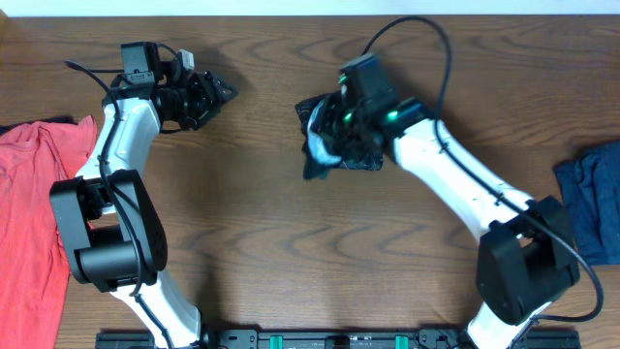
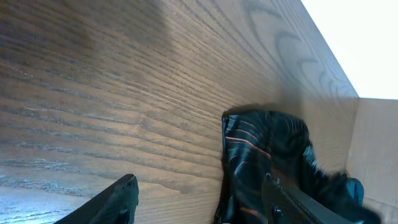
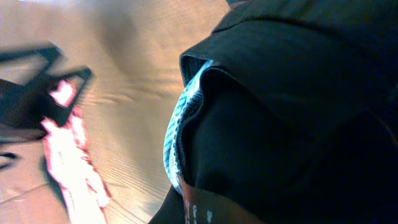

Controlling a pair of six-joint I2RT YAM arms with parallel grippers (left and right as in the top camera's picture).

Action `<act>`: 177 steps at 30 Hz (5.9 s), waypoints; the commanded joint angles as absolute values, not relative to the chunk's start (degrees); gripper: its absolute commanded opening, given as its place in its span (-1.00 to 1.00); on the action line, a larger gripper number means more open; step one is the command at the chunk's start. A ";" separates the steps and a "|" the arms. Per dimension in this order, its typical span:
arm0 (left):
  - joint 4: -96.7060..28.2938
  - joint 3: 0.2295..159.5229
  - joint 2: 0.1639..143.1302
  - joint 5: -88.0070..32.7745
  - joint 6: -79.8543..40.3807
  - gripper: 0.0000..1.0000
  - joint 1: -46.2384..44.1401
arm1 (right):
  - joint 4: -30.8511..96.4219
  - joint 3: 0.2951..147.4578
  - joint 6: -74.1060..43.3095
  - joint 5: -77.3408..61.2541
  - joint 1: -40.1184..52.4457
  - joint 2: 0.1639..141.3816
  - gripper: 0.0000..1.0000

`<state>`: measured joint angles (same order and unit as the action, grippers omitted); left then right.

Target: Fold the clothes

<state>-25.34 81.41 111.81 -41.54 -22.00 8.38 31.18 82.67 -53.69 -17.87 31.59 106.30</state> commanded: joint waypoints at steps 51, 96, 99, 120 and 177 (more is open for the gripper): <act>-25.19 81.73 113.45 -33.34 -15.90 0.34 -3.01 | 53.76 83.46 -47.59 7.51 26.33 84.55 0.99; -7.57 81.78 133.56 -36.88 -32.32 -0.88 -15.55 | 59.57 83.46 -40.82 2.50 22.28 82.72 0.98; -8.03 81.78 133.05 -36.99 -33.63 -0.87 -11.79 | 60.03 83.46 -40.82 1.98 22.31 82.72 0.98; -19.22 81.76 132.31 -36.80 -34.20 -0.88 4.36 | 41.32 82.37 -41.50 -23.81 24.18 107.59 0.98; -19.22 81.76 132.22 -43.33 -33.12 0.87 6.79 | -5.37 83.81 -57.19 -22.52 25.76 136.73 -0.97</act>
